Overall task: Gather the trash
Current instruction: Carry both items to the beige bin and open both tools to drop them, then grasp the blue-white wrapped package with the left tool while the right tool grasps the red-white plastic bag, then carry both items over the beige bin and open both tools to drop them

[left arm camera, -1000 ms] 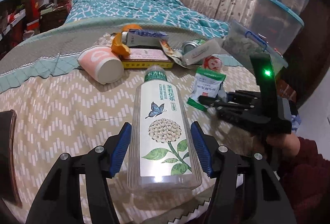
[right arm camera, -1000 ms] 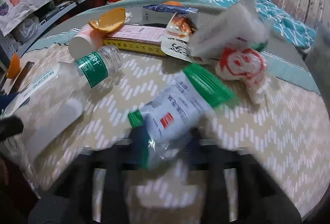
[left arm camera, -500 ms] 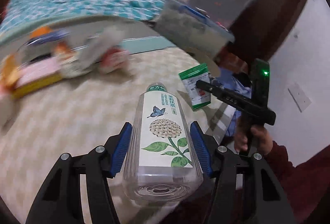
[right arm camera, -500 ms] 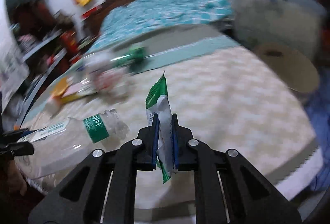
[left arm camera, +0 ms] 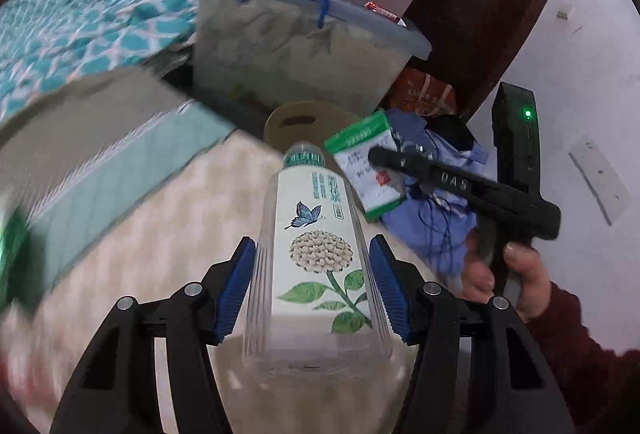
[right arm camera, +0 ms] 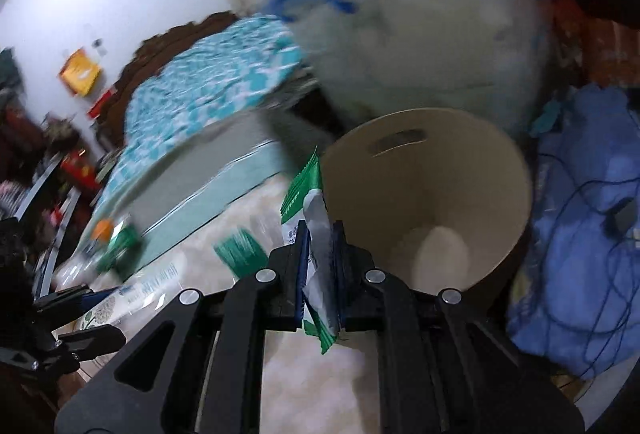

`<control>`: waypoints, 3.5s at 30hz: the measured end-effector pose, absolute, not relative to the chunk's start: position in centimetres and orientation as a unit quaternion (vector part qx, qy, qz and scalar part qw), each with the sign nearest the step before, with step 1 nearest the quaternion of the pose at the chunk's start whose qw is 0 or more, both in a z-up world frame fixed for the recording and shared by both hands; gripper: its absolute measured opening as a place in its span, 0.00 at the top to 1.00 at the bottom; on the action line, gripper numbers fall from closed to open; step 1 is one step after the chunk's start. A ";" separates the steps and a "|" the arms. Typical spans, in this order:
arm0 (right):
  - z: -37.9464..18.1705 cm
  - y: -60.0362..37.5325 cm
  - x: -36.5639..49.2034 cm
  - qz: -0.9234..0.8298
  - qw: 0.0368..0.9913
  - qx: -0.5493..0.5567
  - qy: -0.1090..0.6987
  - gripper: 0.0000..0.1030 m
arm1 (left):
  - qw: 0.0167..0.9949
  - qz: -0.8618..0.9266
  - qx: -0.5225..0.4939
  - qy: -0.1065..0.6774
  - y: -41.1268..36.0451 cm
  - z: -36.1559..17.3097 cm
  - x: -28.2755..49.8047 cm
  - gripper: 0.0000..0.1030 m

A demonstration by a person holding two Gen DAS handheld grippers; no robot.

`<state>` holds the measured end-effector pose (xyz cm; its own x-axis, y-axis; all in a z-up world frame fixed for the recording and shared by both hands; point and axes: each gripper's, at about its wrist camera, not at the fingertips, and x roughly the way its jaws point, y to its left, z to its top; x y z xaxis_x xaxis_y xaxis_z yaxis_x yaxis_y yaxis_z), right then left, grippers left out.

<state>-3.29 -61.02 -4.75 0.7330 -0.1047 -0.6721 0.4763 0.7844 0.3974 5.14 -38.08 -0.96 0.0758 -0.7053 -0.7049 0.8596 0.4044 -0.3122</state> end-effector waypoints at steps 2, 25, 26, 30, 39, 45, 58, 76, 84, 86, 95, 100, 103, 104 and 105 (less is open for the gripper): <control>-5.7 -63.4 -3.0 -0.165 0.876 0.309 0.330 0.83 | 0.726 -0.537 0.099 0.418 -42.3 -1.3 6.1 0.44; -2.6 -60.8 -3.7 -0.174 0.894 0.328 0.250 0.25 | 0.807 -0.465 -0.019 0.364 -21.5 6.1 6.6 0.16; -2.4 -60.2 -3.4 -0.166 0.896 0.327 0.251 0.25 | 0.822 -0.442 -0.014 0.358 -19.2 6.3 6.8 0.16; -1.6 -56.4 -1.0 -0.113 0.907 0.298 0.275 0.33 | 0.863 -0.364 -0.015 0.350 -13.1 6.2 8.1 0.16; -3.1 -39.6 6.7 0.087 0.901 0.155 0.396 0.40 | 0.862 -0.347 0.054 0.365 -16.7 3.0 10.8 0.16; -5.0 -29.6 8.7 0.139 0.896 0.016 0.422 0.12 | 0.839 -0.355 0.034 0.411 -16.6 1.3 13.4 0.79; -6.3 -29.1 7.9 0.147 0.889 0.031 0.433 0.77 | 0.826 -0.370 -0.066 0.421 -7.1 2.3 8.5 0.88; -6.2 -35.0 -1.4 0.060 0.907 0.087 0.408 0.11 | 0.858 -0.313 0.109 0.393 -14.2 -0.9 3.8 0.13; -5.4 -36.5 -0.1 0.034 0.911 0.073 0.404 0.11 | 0.832 -0.327 0.085 0.440 -15.9 -2.9 6.2 0.13; -5.2 -36.8 0.4 0.034 0.911 0.076 0.403 0.11 | 0.830 -0.332 0.105 0.437 -16.4 -3.1 6.2 0.13; -6.6 -37.7 1.6 0.045 0.902 0.113 0.415 0.62 | 0.787 -0.378 0.068 0.482 -18.3 -5.4 8.0 0.28; -6.6 -41.4 0.4 -0.010 0.906 0.142 0.399 0.63 | 0.774 -0.415 0.049 0.477 -21.4 -4.8 7.7 0.52; -6.6 -44.7 -0.4 -0.040 0.903 0.172 0.391 0.63 | 0.757 -0.441 0.039 0.479 -24.5 -4.2 7.8 0.62; -6.5 -46.1 -0.9 -0.053 0.903 0.184 0.386 0.63 | 0.752 -0.452 0.040 0.478 -25.8 -4.0 7.8 0.64; -6.3 -47.3 -1.3 -0.063 0.903 0.191 0.379 0.63 | 0.750 -0.460 0.044 0.473 -27.3 -3.7 7.7 0.65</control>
